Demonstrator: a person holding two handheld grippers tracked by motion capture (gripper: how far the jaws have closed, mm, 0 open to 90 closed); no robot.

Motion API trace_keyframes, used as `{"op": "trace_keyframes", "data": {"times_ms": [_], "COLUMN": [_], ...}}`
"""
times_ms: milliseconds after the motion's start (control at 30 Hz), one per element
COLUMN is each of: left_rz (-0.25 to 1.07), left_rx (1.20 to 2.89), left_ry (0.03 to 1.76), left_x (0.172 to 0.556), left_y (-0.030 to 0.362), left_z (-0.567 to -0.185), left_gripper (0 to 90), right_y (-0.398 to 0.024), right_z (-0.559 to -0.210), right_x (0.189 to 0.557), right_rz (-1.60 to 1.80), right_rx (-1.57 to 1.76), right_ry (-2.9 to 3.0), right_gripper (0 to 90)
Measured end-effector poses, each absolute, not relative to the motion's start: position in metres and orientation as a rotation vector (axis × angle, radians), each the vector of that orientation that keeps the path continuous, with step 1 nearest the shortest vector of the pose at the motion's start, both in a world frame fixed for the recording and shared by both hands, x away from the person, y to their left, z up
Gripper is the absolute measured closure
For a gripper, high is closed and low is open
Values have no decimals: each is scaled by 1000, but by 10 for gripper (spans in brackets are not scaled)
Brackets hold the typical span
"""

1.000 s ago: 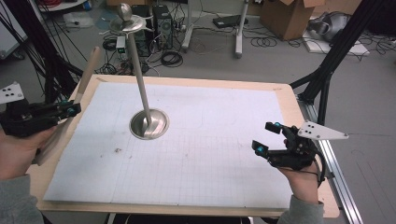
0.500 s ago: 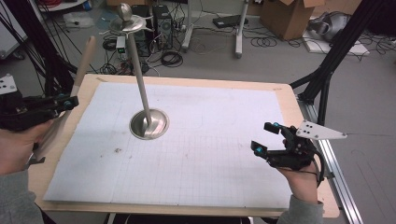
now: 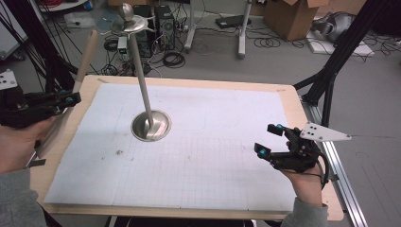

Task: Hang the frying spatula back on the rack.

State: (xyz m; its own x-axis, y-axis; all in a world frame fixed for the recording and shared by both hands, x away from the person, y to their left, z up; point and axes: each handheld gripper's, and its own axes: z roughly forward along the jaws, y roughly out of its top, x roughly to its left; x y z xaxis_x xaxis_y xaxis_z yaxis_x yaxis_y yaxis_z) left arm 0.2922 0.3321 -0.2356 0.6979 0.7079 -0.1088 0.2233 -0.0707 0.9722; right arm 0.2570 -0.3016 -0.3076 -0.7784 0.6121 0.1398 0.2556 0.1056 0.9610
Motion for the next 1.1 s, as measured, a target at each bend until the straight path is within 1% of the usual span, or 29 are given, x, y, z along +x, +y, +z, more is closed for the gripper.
{"op": "trace_keyframes", "data": {"times_ms": [200, 1100], "left_rz": [494, 453], "left_rx": [1645, 1646], "left_ry": [775, 773], "left_x": [294, 304], "left_y": [328, 322], "left_z": [-235, -237], "left_gripper": [779, 778], "right_y": [-302, -302], "right_z": [-307, -308], "right_x": [257, 257], "right_rz": [1720, 1722], "right_rx": [855, 850], "right_ry": [2096, 2104], "right_gripper": [135, 135]}}
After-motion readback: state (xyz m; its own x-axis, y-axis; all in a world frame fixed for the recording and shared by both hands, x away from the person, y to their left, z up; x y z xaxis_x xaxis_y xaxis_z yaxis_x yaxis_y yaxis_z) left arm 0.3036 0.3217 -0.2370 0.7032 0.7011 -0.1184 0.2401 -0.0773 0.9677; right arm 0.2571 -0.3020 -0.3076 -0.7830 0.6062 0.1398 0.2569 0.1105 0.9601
